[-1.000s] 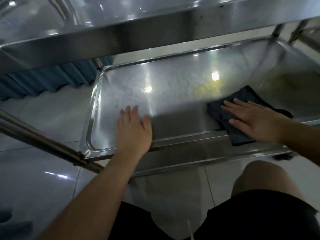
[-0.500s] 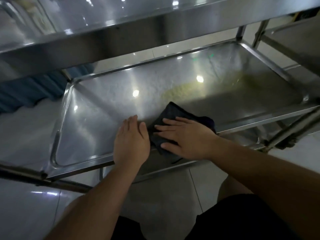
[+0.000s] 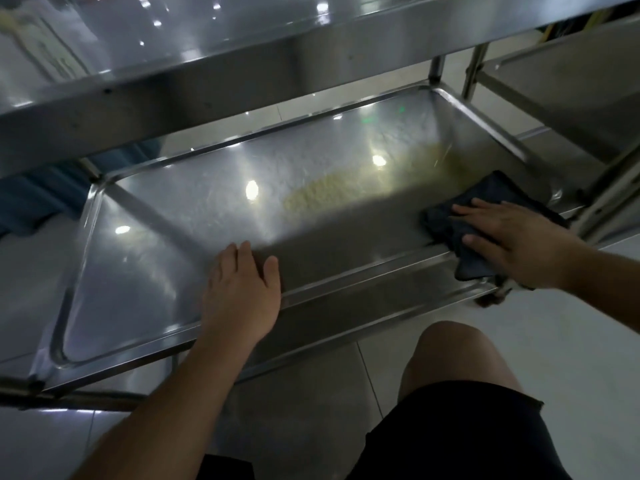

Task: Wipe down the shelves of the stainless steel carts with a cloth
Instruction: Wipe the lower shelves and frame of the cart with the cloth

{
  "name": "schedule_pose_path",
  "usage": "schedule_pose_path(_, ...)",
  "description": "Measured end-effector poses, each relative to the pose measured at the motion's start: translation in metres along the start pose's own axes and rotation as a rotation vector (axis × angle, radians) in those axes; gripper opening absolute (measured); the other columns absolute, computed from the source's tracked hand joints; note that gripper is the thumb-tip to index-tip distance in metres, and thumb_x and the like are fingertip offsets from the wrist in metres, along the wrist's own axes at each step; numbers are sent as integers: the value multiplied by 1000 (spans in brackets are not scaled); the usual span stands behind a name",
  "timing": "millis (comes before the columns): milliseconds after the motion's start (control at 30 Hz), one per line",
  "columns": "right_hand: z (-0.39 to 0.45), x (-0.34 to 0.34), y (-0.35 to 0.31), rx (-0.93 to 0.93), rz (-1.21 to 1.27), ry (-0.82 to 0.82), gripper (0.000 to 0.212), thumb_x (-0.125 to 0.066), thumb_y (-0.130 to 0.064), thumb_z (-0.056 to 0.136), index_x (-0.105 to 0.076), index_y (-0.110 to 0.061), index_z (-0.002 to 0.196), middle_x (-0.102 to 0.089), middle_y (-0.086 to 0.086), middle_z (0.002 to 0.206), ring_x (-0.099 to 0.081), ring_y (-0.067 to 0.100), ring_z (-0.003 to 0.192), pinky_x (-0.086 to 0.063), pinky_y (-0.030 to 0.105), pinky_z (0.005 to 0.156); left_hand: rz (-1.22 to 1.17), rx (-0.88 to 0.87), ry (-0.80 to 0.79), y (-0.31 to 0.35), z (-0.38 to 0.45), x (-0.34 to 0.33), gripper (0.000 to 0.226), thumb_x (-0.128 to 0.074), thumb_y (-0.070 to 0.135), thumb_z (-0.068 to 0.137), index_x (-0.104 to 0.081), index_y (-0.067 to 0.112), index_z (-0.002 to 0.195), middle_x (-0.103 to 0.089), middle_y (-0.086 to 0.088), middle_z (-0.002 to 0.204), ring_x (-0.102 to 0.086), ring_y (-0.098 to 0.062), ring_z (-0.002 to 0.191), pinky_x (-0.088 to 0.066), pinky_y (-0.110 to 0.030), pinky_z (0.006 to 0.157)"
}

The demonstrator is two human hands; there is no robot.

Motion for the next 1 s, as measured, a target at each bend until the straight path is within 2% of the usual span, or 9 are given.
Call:
schedule_pose_path(133, 7, -10, -54, 38, -4, 14, 76, -8, -65, 97, -33, -33, 161, -22, -17, 169, -9, 9, 159, -6, 36, 129, 61, -88, -4, 35, -9, -17, 82, -9, 64, 106, -13, 11, 168, -13, -14, 175, -9, -30, 163, -9, -45, 131)
schedule_pose_path(267, 17, -24, -115, 176, -12, 15, 61, -19, -58, 107, -29, -35, 163, -17, -19, 169, -3, 7, 159, -3, 35, 129, 90, -74, -1, 33, -11, -19, 82, -10, 64, 106, -12, 10, 168, -10, -13, 176, -6, -28, 163, -9, -45, 132)
schedule_pose_path(367, 17, -21, -104, 146, -5, 11, 65, -13, -61, 105, -25, -36, 164, -14, -19, 169, -1, 5, 159, -2, 34, 129, 93, -70, 2, 32, -12, -18, 81, -10, 63, 106, -13, 12, 168, -11, -12, 176, -8, -28, 163, -10, -45, 132)
schedule_pose_path(500, 10, -5, -18, -65, -5, 25, 82, -1, -66, 94, -25, -32, 164, -17, -13, 171, -8, 11, 159, -4, 36, 127, 115, -74, -19, 36, -16, -16, 80, -10, 62, 106, -11, 12, 169, -10, -11, 176, -6, -27, 163, -8, -43, 131)
schedule_pose_path(633, 15, 16, 79, -429, -99, 12, 67, -15, -51, 106, -24, -16, 163, -20, 8, 172, -20, 31, 157, -19, 49, 126, 113, -63, -35, 39, -16, -15, 76, -16, 57, 107, -11, 13, 169, -9, -10, 177, -5, -26, 163, -7, -41, 131)
schedule_pose_path(700, 26, 21, 85, -512, -114, 19, 62, -21, -44, 110, -29, -6, 158, -26, 18, 167, -27, 39, 151, -26, 53, 122, 130, -69, -37, 41, -14, -16, 75, -18, 54, 107, -11, 12, 169, -10, -11, 177, -6, -26, 163, -7, -42, 131)
schedule_pose_path(767, 30, 22, 70, -569, -72, 55, 63, -23, -45, 110, -28, -3, 157, -27, 21, 165, -27, 41, 150, -26, 54, 122, 153, -65, -37, 41, -14, -15, 75, -19, 52, 107, -12, 10, 168, -12, -13, 176, -8, -28, 163, -9, -43, 132)
schedule_pose_path(867, 20, 11, 26, -476, -29, 60, 70, -21, -50, 108, -22, -6, 162, -23, 18, 169, -22, 38, 154, -22, 51, 126, 159, -67, -34, 42, -16, -14, 75, -21, 51, 107, -14, 8, 168, -15, -15, 175, -11, -30, 162, -12, -45, 132)
schedule_pose_path(1000, -6, -9, -18, -307, -71, 44, 81, -9, -63, 100, -20, -15, 165, -20, 4, 172, -17, 27, 158, -11, 39, 126, 161, -76, -31, 42, -16, -15, 75, -21, 51, 107, -15, 7, 168, -17, -17, 174, -13, -31, 162, -14, -46, 131)
Point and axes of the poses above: each hand's wrist, its own z-axis towards the middle knuckle, its own x-axis out of the back of the hand, y = z × x, the point moved 7 cm from there along z, towards the middle knuckle
